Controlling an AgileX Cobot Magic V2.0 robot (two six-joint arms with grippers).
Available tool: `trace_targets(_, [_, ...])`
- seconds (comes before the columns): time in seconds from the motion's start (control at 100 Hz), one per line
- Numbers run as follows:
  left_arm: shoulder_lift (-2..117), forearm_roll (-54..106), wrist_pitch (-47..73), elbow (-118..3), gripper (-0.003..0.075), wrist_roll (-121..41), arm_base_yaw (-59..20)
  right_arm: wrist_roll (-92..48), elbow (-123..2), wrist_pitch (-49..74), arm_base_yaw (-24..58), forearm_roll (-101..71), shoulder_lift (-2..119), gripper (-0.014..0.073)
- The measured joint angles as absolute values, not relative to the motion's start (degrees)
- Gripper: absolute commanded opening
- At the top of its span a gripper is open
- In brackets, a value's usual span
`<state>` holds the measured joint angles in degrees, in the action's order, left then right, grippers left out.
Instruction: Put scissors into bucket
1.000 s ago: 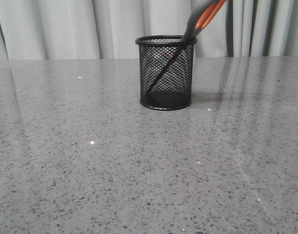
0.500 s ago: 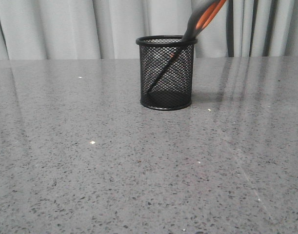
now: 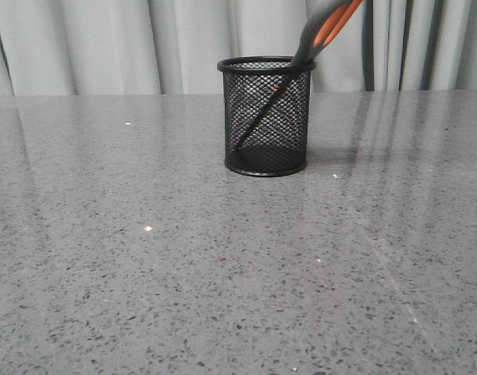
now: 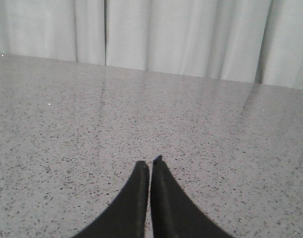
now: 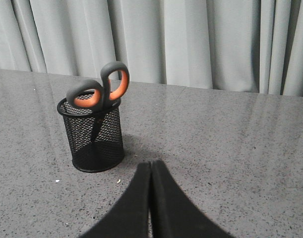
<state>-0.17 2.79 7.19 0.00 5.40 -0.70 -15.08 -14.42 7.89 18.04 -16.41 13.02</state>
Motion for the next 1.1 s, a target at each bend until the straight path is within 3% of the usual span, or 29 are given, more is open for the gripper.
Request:
trace_targets(0.83, [-0.2, 3.6, 7.3, 0.0, -0.002, 5.4, -0.7, -14.5, -13.9, 7.2, 18.0, -12.9, 12.9, -0.0074])
trace_targets(1.1, [-0.2, 3.6, 7.3, 0.0, -0.002, 5.5, -0.7, -5.0, -4.6, 3.1, 7.1, -4.9, 7.0, -0.0074])
